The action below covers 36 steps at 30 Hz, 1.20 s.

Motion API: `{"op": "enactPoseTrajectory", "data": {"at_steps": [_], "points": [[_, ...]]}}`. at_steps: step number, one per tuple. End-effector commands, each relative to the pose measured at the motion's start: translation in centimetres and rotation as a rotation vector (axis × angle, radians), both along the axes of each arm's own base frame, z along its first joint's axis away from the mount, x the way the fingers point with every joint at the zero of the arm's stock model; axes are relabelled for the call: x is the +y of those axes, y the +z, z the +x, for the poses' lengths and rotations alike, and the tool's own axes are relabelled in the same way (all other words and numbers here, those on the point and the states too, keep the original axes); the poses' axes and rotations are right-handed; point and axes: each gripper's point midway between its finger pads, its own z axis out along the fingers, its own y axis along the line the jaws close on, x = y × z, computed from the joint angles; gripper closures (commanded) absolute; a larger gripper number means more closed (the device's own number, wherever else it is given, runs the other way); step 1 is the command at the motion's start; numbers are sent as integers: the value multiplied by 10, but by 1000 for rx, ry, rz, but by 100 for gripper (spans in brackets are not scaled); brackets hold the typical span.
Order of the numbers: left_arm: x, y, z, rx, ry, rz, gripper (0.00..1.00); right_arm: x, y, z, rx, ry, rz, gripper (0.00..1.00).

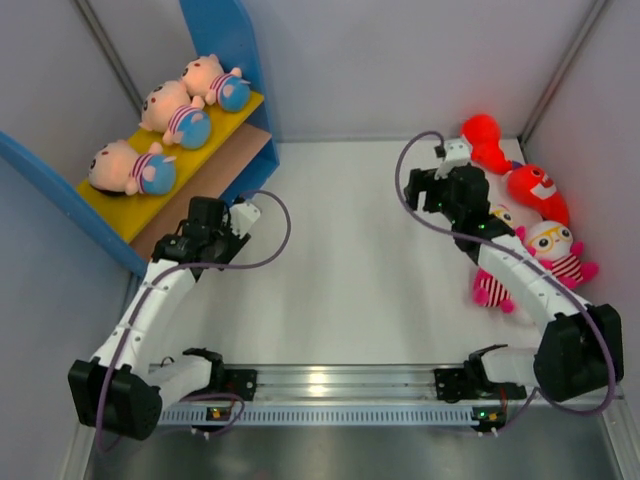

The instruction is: Place and organize the stuffed toys onto the shelf

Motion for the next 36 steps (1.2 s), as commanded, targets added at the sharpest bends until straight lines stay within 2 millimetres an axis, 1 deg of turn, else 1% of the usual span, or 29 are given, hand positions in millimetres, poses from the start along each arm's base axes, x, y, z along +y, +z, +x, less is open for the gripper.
{"op": "enactPoseTrajectory", "data": {"at_steps": [1, 2, 3, 5, 6, 7, 8, 9, 11, 12, 14, 15, 17, 18, 20, 21, 22, 23, 24, 25, 26, 27, 28, 29, 30, 31, 34, 35, 36], "points": [[-15, -5, 12, -3, 49, -91, 47, -67, 12, 25, 74, -268, 87, 14], [-17, -5, 15, -5, 51, -101, 47, -81, 13, 30, 81, -306, 100, 13], [-21, -8, 18, -4, 57, -118, 47, -113, 16, 36, 78, -386, 116, 12], [-26, -9, 21, -2, 48, -145, 46, -143, 27, 50, 64, -463, 154, 12], [-29, -10, 22, 5, 50, -161, 46, -183, 29, 53, 61, -555, 163, 12], [-35, -9, 22, 7, 35, -190, 46, -200, 33, 64, 55, -592, 171, 12], [-38, -9, 23, 12, 29, -201, 45, -215, 34, 69, 54, -626, 172, 12], [-40, -10, 22, 17, 30, -215, 45, -245, 33, 79, 58, -696, 167, 12], [-42, -10, 22, 21, 28, -223, 45, -269, 29, 91, 67, -741, 151, 12], [-42, -10, 21, 19, 24, -221, 45, -285, 22, 106, 82, -753, 127, 12], [-47, -11, 20, 29, 4, -240, 44, -293, 15, 125, 100, -716, 100, 12], [-47, -13, 21, 35, 3, -236, 44, -292, 7, 147, 126, -646, 74, 13], [-45, -15, 21, 41, 8, -225, 44, -284, 0, 168, 149, -552, 71, 14], [-45, -17, 21, 46, 9, -221, 44, -276, -2, 189, 145, -468, 79, 15], [-45, -18, 22, 52, 11, -220, 44, -272, -11, 204, 158, -423, 91, 14], [-46, -21, 22, 62, 14, -223, 44, -269, -5, 214, 135, -393, 99, 14], [-46, -21, 22, 64, 15, -224, 44, -271, -28, 222, 166, -387, 105, 13], [-47, -22, 23, 69, 14, -223, 44, -272, -36, 227, 175, -387, 105, 13], [-46, -24, 24, 75, 17, -219, 44, -276, -54, 235, 200, -403, 105, 13], [-47, -24, 24, 77, 18, -219, 44, -278, -64, 238, 219, -417, 105, 13], [-48, -24, 25, 77, 19, -221, 44, -280, -79, 236, 270, -430, 104, 13], [-48, -26, 26, 83, 20, -220, 44, -283, -76, 243, 263, -448, 98, 13], [-48, -25, 27, 82, 20, -220, 44, -284, -101, 245, 306, -453, 99, 13], [-48, -27, 27, 88, 19, -218, 44, -283, -109, 246, 321, -449, 96, 13], [-43, -26, 28, 79, 37, -194, 44, -282, -118, 250, 328, -437, 88, 13], [-43, -26, 29, 78, 41, -192, 44, -281, -123, 252, 329, -434, 83, 13], [-40, -26, 31, 78, 48, -178, 44, -271, -123, 263, 318, -394, 53, 12], [-40, -26, 32, 76, 48, -174, 44, -270, -124, 265, 317, -396, 34, 10], [-39, -27, 33, 77, 49, -168, 44, -266, -118, 270, 301, -405, 8, 9]]}}
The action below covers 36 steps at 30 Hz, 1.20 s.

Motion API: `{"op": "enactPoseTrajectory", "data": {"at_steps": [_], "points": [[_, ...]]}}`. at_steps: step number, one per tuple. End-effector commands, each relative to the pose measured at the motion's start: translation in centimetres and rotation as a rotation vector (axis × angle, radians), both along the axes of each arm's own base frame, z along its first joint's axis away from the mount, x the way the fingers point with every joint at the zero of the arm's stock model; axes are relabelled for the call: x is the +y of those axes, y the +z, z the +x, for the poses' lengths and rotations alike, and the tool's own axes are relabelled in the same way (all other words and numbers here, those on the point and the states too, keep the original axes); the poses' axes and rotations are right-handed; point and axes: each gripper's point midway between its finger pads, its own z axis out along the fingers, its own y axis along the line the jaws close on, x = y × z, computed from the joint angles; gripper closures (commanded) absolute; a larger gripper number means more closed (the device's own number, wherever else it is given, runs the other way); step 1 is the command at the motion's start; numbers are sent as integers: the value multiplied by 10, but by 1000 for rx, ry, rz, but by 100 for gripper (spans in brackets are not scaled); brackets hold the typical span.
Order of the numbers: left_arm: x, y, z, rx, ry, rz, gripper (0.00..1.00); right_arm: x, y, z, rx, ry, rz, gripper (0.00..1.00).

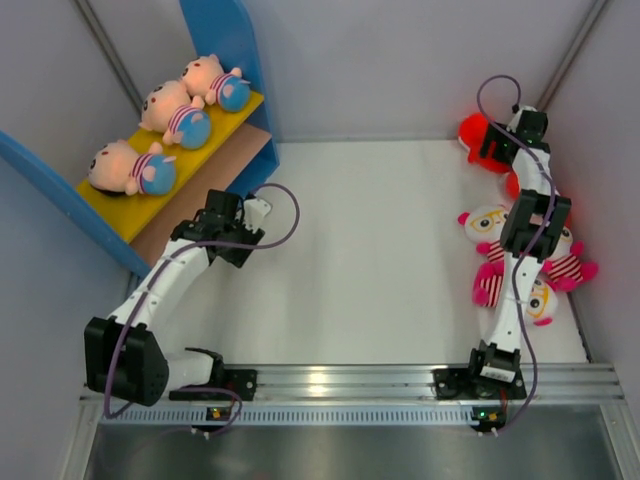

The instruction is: Place and organize the stuffed toys onto the shelf

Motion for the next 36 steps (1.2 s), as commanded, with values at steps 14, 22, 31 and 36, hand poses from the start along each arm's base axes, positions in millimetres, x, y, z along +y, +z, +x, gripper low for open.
{"op": "enactPoseTrajectory", "data": {"at_steps": [14, 22, 31, 36], "points": [[-4, 37, 20, -90, -5, 9, 44, 65, 70, 13, -124, 101, 98, 100], [-29, 60, -20, -29, -149, -102, 43, 160, 240, -70, -406, 344, 71, 100], [-19, 145, -57, -245, -261, -93, 27, 360, 300, -229, -576, 798, 94, 100], [-23, 189, -70, -389, -292, -147, 18, 459, 316, -307, -617, 973, 287, 100]]}}
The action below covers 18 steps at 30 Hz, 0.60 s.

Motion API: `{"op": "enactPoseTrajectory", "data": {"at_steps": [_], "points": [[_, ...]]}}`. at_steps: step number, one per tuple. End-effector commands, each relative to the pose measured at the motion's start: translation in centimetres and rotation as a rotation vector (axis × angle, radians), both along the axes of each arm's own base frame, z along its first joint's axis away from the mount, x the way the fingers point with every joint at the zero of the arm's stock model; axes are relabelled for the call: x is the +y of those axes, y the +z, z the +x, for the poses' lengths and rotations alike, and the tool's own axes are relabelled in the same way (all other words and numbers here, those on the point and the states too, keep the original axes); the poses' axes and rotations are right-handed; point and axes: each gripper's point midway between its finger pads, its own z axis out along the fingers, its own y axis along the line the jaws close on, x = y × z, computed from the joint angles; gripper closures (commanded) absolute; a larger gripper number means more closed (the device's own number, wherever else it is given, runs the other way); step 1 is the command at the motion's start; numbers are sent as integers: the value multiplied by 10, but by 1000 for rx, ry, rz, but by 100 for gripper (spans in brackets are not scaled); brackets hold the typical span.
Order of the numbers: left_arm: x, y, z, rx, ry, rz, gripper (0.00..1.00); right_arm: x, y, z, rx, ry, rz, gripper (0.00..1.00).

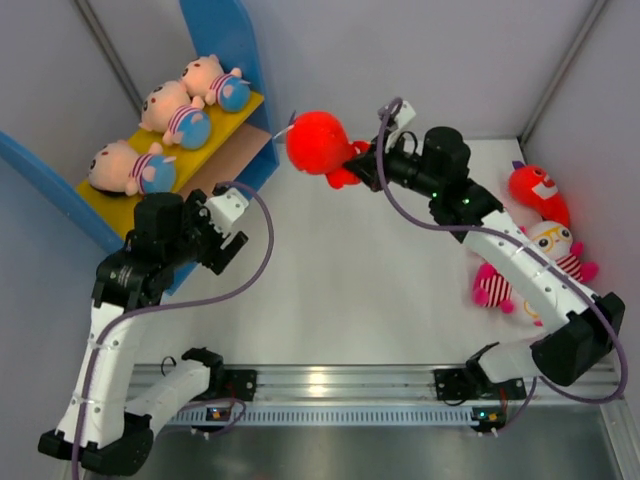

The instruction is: Place and organize the stuffed toys onto the shelf

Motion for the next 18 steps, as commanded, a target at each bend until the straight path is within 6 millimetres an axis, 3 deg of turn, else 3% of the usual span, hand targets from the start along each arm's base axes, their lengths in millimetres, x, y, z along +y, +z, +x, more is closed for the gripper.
{"op": "enactPoseTrajectory", "data": {"at_steps": [1, 4, 7, 11, 14, 18], "points": [[-5, 22, -13, -61, -62, -19, 18, 40, 9, -16, 21, 45, 111, 100], [-1, 26, -16, -95, -79, 15, 18, 79, 17, -38, 156, 85, 245, 100], [6, 24, -18, -127, -92, 75, 17, 103, 12, -42, 196, 87, 256, 100], [7, 24, -19, -145, -117, 104, 15, 133, -15, -50, 302, 140, 261, 100], [8, 23, -17, -154, -138, 132, 15, 147, -26, -61, 347, 198, 263, 100], [15, 8, -15, -177, -230, 279, 11, 156, -17, -95, 318, 390, 250, 100]]}}
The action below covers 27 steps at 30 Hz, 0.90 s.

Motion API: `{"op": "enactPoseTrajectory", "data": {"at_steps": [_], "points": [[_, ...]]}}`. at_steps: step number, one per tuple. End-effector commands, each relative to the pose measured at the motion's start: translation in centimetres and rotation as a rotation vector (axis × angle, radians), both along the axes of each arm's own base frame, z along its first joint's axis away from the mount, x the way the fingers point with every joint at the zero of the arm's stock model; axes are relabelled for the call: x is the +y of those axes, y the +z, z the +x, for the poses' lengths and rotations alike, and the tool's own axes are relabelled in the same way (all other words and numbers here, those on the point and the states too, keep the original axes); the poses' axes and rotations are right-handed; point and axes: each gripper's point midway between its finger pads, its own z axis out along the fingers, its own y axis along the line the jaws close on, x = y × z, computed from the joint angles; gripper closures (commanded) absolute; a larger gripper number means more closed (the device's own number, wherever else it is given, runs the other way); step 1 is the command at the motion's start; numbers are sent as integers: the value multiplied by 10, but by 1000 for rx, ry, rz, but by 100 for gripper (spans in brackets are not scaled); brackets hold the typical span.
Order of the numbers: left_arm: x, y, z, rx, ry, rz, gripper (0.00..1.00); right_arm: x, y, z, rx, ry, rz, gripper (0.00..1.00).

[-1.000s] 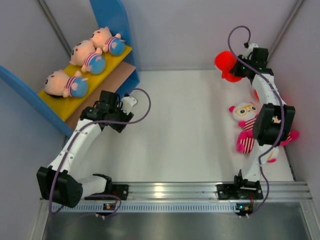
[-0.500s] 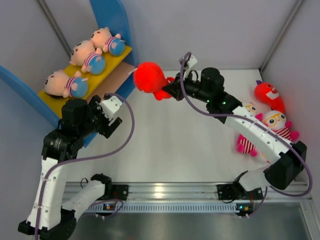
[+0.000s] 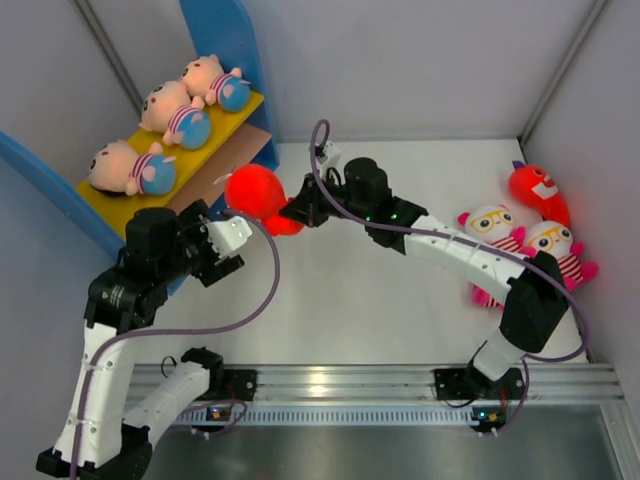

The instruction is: Place and organize the stuffed toys onto the shelf

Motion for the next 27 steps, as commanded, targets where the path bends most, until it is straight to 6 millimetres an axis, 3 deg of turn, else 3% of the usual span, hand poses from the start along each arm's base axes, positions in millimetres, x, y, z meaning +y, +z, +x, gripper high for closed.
{"op": "enactPoseTrajectory", "data": {"at_steps": [1, 6, 9, 11, 17, 18, 20, 21, 24, 27], "points": [[8, -7, 2, -66, -109, 180, 6, 12, 52, -36, -123, 186, 115, 100], [7, 8, 12, -166, -196, 295, 2, 3, 52, -54, -172, 271, 52, 100], [0, 27, 23, -229, -223, 293, 2, 8, 49, -62, -138, 311, 62, 100], [-7, 30, 28, -228, -258, 290, 2, 15, 50, -69, -129, 342, 71, 100], [-27, 10, 35, -175, -366, 265, 5, 31, 78, -95, -155, 451, 151, 100], [-31, 8, 36, -158, -371, 243, 32, 32, 79, -99, -155, 463, 152, 100], [-41, 11, 34, -148, -397, 182, 70, 31, 79, -103, -153, 474, 153, 100], [-44, 11, 33, -127, -382, 141, 100, 29, 79, -105, -158, 476, 151, 100], [-49, 8, 26, -73, -354, 49, 100, 19, 71, -107, -195, 469, 116, 98], [-49, -10, 19, 18, -288, -28, 100, 5, 53, -107, -217, 445, 34, 88]]}}
